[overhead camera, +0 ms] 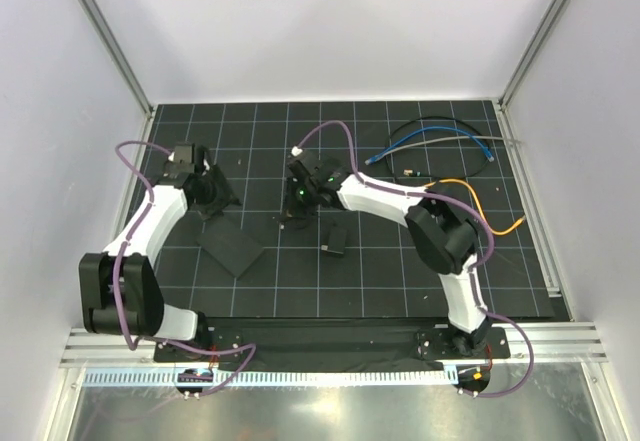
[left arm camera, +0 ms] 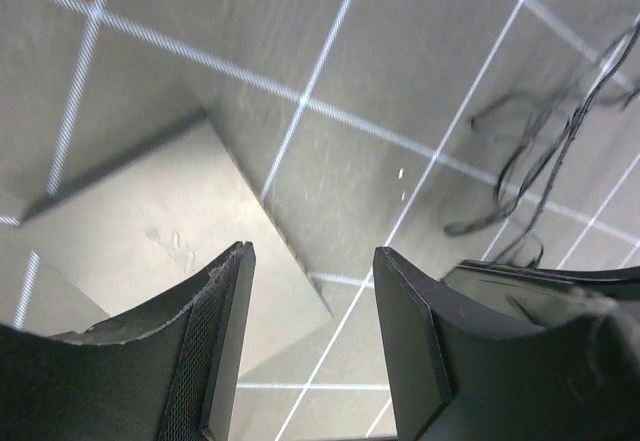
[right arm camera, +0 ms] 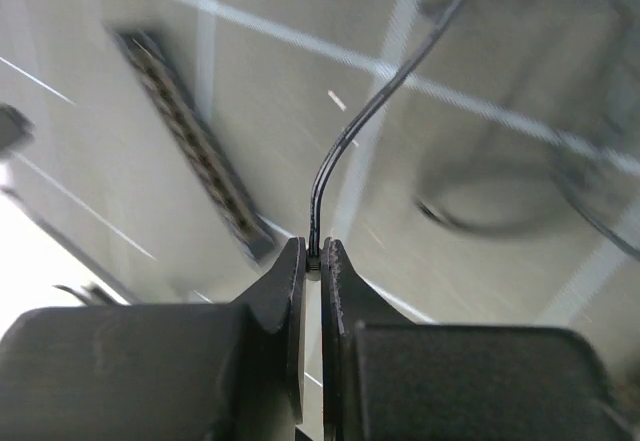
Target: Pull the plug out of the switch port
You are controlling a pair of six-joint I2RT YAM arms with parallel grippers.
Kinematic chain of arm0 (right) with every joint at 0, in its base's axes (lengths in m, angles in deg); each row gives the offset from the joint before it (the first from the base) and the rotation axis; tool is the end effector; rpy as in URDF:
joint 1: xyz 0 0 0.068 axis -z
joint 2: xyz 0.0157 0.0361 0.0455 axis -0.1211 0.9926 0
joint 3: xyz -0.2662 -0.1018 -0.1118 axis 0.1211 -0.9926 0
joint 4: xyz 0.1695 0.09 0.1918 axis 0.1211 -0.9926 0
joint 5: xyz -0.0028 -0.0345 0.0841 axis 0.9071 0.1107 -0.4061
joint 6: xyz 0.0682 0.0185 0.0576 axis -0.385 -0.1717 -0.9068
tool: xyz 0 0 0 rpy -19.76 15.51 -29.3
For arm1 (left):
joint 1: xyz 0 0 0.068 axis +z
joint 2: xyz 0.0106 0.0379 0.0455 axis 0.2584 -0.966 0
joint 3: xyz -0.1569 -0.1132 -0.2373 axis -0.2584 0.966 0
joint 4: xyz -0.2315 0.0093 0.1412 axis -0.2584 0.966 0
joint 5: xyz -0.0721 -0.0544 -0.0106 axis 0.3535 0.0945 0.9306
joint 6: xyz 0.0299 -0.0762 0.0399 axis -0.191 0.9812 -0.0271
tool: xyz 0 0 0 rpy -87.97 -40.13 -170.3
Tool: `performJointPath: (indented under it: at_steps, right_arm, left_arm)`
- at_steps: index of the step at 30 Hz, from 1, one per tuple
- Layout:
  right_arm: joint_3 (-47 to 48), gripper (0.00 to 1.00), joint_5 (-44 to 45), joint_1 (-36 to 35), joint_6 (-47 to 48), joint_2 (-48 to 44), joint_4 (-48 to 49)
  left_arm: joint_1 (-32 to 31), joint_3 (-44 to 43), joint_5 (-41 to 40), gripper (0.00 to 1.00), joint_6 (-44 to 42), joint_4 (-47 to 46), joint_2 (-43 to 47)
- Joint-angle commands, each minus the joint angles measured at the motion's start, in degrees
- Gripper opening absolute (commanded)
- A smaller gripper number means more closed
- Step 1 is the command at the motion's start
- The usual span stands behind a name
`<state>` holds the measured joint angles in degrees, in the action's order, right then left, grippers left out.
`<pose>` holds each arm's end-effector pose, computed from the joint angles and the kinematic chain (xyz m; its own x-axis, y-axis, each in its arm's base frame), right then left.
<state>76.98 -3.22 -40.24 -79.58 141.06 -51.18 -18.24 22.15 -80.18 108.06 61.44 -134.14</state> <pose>0.3402 0.3889 0.1801 -0.9288 0.0125 -0.3704 -0.2104 0.8049 0.5548 0.3135 -0.0259 0.2349 -0.7503 -0.5544 -0.3601 -0.4286 0.8227 -0.3734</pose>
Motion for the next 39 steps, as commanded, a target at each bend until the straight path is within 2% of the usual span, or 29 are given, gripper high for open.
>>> performJointPath:
  at_steps: [1, 6, 10, 18, 22, 28, 32, 34, 35, 39]
  right_arm:
    - [-4.06, 0.09, 3.29, -0.35, 9.9, -4.87, -8.11]
    - [-8.89, 0.12, 8.21, -0.35, 13.24, -6.28, -11.0]
    - [-12.59, 0.17, 10.05, -0.26, 14.03, -5.67, -8.11]
    - [-9.61, 0.19, 19.11, 1.75, 14.3, -2.15, -6.0]
    - [-6.88, 0.2, 22.54, 4.47, 13.51, -0.83, -9.33]
    - [-9.51, 0.21, 25.17, 6.94, 16.49, -4.52, -11.71]
    - [-13.72, 0.25, 27.11, 8.96, 17.73, -8.47, -12.68]
    - [-14.79, 0.31, 27.55, 9.14, 18.43, -10.75, -12.59]
    - [-15.31, 0.37, 25.38, 9.14, 19.82, -11.37, -11.98]
    - [-16.46, 0.49, 19.56, 9.06, 22.73, -14.1, -9.34]
  left_arm:
    - [-0.34, 3.14, 4.63, 0.56, -0.41, -2.51, 3.92]
    - [-0.6, 6.13, 7.27, 0.56, 0.12, -3.48, 7.97]
    - [-1.3, 8.68, 9.2, 0.56, 1.34, -3.75, 12.0]
    - [-2.8, 12.45, 11.31, 0.56, 2.05, -3.57, 17.81]
    - [-2.8, 14.48, 11.93, 0.56, 1.96, -3.05, 20.45]
    - [-2.8, 15.28, 11.75, 0.56, 0.82, -1.9, 21.95]
    - [-2.8, 14.84, 11.93, 0.56, 0.65, -1.81, 21.33]
    - [-2.8, 14.57, 11.49, 0.56, 0.47, -1.81, 20.98]
    - [-2.8, 14.22, 11.14, 0.56, 0.56, -1.64, 20.89]
    - [-2.8, 13.87, 7.19, 0.57, 2.66, -0.59, 20.63]
